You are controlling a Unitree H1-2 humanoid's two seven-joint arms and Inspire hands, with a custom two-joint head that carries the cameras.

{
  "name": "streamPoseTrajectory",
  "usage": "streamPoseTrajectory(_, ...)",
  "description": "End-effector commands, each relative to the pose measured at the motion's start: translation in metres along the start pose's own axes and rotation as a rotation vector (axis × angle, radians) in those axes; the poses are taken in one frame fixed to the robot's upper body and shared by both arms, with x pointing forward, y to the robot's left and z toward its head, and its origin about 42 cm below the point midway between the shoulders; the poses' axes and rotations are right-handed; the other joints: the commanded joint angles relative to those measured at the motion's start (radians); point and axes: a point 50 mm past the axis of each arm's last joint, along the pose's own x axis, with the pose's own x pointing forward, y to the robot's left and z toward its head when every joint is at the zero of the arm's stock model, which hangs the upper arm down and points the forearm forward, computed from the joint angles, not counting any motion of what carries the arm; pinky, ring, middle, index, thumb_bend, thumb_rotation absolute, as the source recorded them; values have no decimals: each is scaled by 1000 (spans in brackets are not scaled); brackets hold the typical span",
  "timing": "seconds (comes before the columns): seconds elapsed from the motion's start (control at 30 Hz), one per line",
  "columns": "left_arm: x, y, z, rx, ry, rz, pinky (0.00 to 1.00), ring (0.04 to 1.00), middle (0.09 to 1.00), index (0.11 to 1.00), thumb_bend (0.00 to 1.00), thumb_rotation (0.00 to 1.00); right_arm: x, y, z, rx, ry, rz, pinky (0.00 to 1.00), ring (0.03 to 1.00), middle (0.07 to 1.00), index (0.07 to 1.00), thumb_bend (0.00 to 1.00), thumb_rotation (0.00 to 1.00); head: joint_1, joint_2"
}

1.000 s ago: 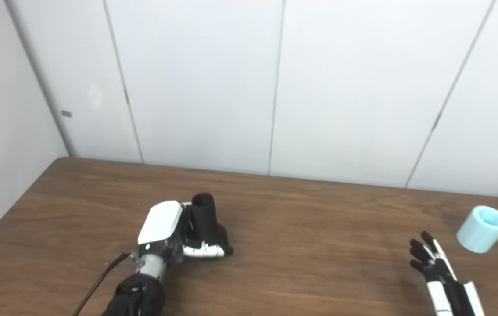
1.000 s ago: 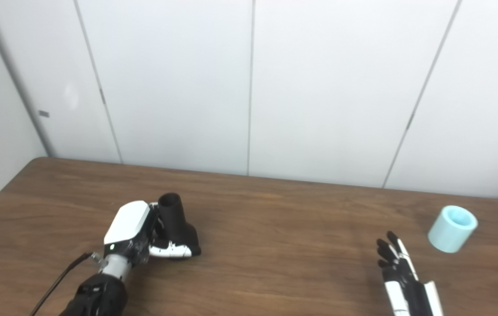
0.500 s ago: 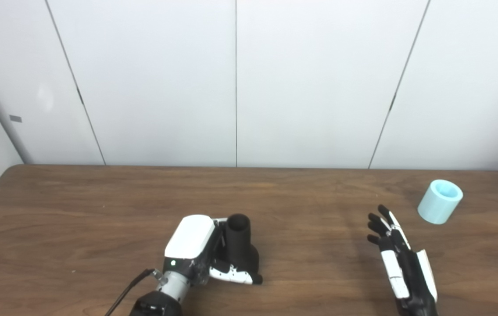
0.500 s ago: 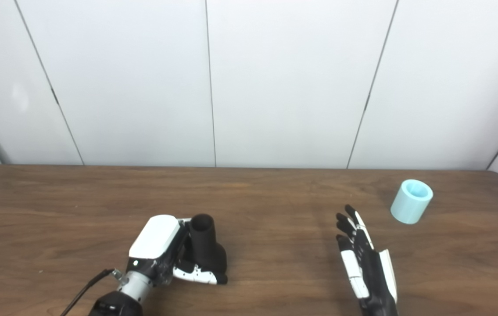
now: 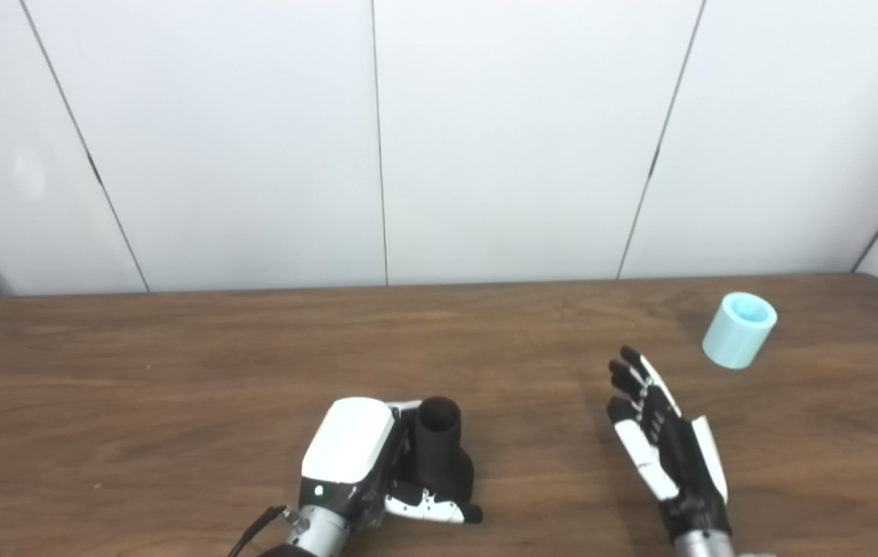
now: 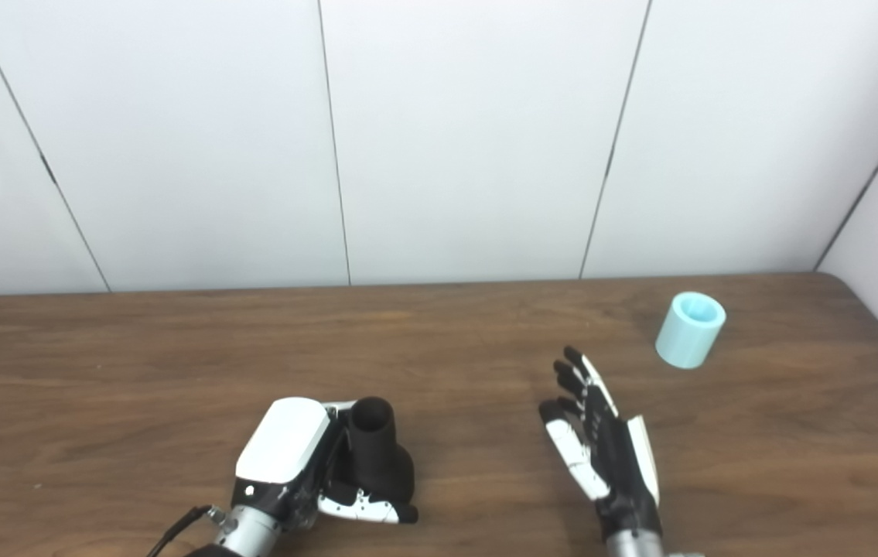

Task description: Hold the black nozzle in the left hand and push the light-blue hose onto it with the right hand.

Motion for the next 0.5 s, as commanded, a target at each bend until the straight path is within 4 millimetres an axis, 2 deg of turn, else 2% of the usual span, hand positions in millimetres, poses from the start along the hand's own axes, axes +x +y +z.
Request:
streamPoseTrajectory(0.0,-13,-25,2,1,-5,-125,297,464,466,488,506,0,25,-24,25,-84,-97,-47,817,844,840,878,581,628,-7,1)
streamPoseTrajectory(0.07,-14,-26,2,4,-3,-133,292,467,470,486,507,0,39,-38,32,-133,-102,-60,835,852,844,872,601,509,-18,4)
streamPoseTrajectory(0.13,-15,-27,0,8,-1,-134,286,393,475,485,521,0,52,-50,38,-178,-111,-67,837,855,844,865,631,456,-30,5)
streamPoseTrajectory(0.17,-16,-27,-1,9,-1,-134,284,376,475,485,524,0,60,-57,42,-200,-117,-69,792,847,847,862,669,430,-39,5)
streamPoseTrajectory(0.27,-17,-27,-4,14,-1,-138,289,372,477,485,526,0,83,-76,52,-286,-125,-68,756,846,855,864,732,386,-71,7)
streamPoseTrajectory(0.33,-18,-27,-6,13,-4,-141,285,370,418,493,522,0,97,-87,59,-367,-130,-61,769,849,859,866,755,355,-92,4)
streamPoseTrajectory(0.37,-19,-27,-7,10,-5,-142,279,361,452,488,525,0,104,-92,63,-436,-139,-57,792,858,866,868,766,361,-105,2)
streamPoseTrajectory(0.47,-20,-26,-11,15,-4,-147,277,357,473,485,526,0,119,-99,71,-586,-152,-51,799,858,859,853,778,354,-135,0)
